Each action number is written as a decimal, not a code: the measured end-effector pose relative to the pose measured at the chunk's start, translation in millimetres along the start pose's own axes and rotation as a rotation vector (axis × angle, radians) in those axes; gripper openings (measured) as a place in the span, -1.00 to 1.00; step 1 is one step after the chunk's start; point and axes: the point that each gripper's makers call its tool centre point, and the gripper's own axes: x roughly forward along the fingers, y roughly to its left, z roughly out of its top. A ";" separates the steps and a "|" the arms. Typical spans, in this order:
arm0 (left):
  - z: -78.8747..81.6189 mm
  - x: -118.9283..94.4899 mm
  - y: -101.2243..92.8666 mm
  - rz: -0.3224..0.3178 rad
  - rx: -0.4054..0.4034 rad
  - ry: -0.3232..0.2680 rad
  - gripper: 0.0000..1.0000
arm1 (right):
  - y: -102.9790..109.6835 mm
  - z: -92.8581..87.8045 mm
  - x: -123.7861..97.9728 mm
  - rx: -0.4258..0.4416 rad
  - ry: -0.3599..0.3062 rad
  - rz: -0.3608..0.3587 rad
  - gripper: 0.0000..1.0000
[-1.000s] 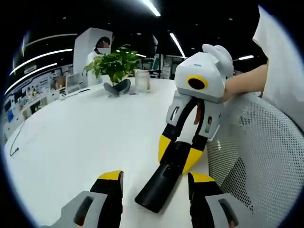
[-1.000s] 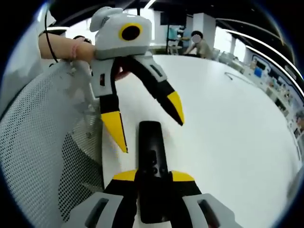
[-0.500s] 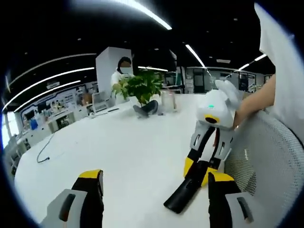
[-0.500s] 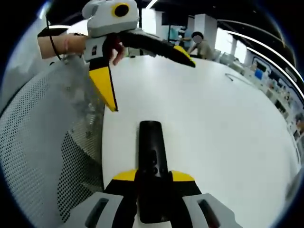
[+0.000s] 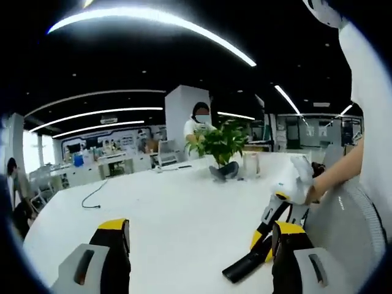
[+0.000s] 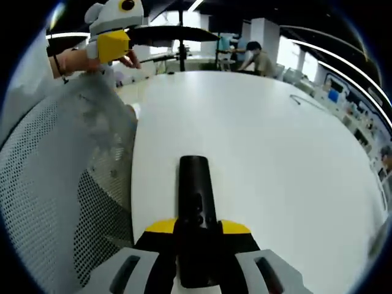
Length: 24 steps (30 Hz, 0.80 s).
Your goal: Press the specified remote control buttons in sequence, fully releasing each button before pressing the next.
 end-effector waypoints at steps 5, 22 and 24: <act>18.7 -15.5 19.1 0.113 -0.037 -0.155 1.00 | 0.6 0.4 0.1 0.001 -0.002 -0.002 -0.57; -18.4 -35.3 53.7 0.306 -0.166 -0.036 1.00 | 0.0 2.5 3.7 -0.003 -0.001 -0.022 -0.57; -14.1 -34.3 51.1 0.292 -0.139 -0.059 1.00 | 0.0 2.3 3.8 -0.002 0.002 -0.022 -0.57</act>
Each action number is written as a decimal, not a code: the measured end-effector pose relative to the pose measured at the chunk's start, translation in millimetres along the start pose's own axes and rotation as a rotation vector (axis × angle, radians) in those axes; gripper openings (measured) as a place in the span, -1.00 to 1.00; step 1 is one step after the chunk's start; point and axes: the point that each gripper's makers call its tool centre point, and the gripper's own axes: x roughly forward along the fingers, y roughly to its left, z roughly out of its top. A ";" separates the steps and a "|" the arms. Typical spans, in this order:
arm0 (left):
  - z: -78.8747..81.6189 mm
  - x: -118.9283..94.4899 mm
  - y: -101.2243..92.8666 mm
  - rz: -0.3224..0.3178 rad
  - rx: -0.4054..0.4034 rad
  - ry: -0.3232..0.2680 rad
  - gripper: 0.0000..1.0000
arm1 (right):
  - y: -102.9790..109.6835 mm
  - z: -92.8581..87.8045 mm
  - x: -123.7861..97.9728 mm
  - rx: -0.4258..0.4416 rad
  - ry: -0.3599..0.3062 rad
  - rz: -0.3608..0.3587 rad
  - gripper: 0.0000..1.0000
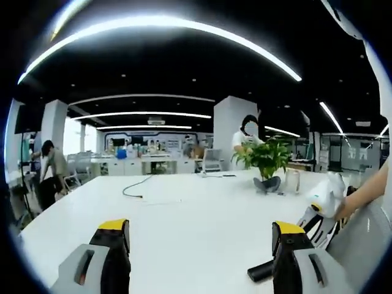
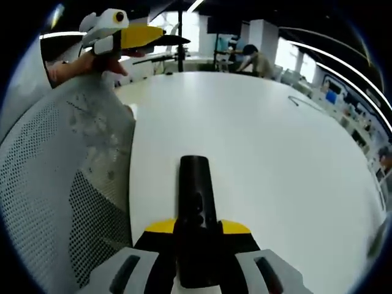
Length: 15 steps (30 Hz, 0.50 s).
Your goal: Press the specified remote control buttons in sequence, fully releasing each button before pressing the next.
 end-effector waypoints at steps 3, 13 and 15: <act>5.1 -2.9 -3.2 -0.007 0.051 -0.019 1.00 | 0.8 0.4 0.0 -0.003 0.014 0.005 -0.57; 11.8 -6.8 -5.7 -0.026 0.018 -0.047 1.00 | -0.3 0.1 -0.9 -0.040 0.085 0.044 -0.57; 10.7 -6.7 -6.1 -0.023 0.036 -0.039 1.00 | -0.3 -0.5 -1.5 -0.047 0.095 0.056 -0.58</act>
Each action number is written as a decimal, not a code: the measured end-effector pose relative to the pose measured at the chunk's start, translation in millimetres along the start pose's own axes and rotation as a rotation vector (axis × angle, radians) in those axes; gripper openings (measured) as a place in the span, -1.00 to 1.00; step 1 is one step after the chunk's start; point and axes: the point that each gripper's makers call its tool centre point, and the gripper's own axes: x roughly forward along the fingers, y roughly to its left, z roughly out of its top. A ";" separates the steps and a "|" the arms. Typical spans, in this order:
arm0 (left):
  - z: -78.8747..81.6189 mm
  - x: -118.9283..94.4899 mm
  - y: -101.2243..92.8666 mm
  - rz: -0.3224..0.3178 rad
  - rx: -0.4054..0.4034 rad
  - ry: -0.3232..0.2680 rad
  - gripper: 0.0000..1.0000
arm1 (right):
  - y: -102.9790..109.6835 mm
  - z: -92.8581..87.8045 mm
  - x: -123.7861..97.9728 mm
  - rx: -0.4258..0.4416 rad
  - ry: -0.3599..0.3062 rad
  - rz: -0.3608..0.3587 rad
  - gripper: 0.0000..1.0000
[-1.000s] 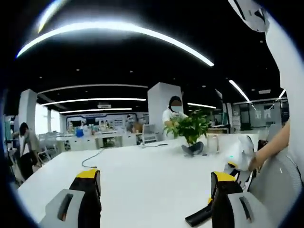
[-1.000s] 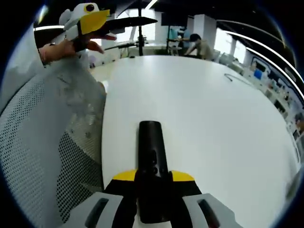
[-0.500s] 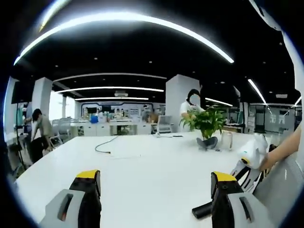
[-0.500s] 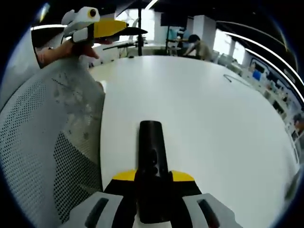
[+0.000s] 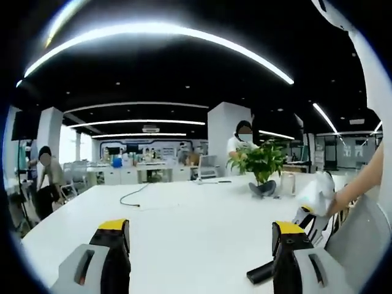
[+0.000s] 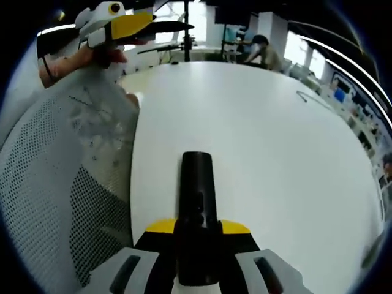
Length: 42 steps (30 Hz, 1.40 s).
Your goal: Press the specified remote control buttons in sequence, fully releasing each button before pressing the next.
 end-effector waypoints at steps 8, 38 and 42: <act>-0.3 -1.8 1.1 0.007 0.020 0.006 1.00 | -3.2 -1.2 -1.1 -0.015 0.033 0.046 -0.58; -6.2 -1.4 -0.6 -0.006 0.068 0.031 0.98 | -68.5 4.9 5.4 -0.106 0.105 0.092 -0.58; -5.9 -0.9 -0.8 -0.007 0.073 0.029 0.97 | -77.4 5.3 6.0 -0.124 0.116 0.090 -0.58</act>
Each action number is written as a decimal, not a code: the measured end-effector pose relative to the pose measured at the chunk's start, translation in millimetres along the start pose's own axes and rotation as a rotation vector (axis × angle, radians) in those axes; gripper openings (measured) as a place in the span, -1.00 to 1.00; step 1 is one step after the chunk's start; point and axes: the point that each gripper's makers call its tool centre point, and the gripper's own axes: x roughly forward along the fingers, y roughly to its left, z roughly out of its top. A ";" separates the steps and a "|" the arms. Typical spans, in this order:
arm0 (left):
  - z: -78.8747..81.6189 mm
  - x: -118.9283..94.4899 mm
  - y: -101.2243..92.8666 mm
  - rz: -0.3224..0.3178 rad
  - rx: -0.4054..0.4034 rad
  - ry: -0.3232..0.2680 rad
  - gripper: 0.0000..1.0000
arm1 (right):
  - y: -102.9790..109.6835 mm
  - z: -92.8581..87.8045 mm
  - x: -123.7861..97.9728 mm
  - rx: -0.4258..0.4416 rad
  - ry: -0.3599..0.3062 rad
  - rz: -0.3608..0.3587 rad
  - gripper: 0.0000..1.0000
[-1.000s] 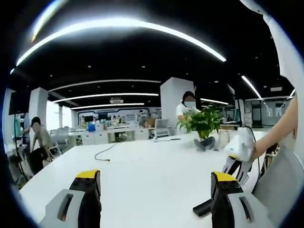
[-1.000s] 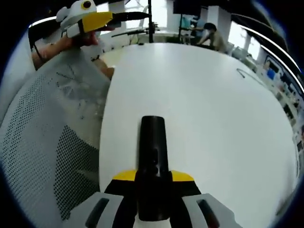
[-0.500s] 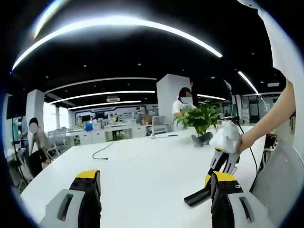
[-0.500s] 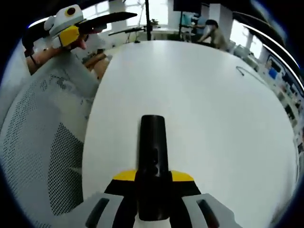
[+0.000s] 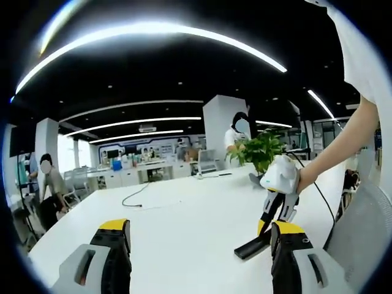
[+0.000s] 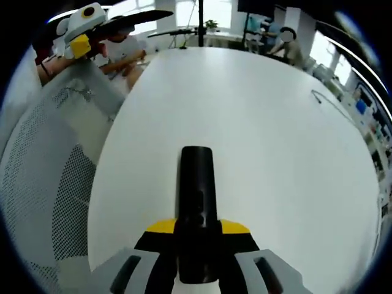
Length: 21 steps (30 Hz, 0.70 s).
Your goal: Press the specified remote control buttons in sequence, fully releasing each button before pressing the next.
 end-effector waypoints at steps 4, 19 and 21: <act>0.6 -0.4 0.2 0.003 0.014 -0.001 0.95 | -8.0 -0.2 -0.5 -0.002 0.003 -0.004 -0.58; -1.2 -1.0 3.7 0.025 0.038 0.009 0.94 | -33.1 -2.4 -1.4 -0.007 0.018 -0.001 -0.58; -2.9 -1.0 4.0 0.027 0.036 0.019 0.95 | -35.3 -2.6 -1.7 -0.010 0.022 0.002 -0.58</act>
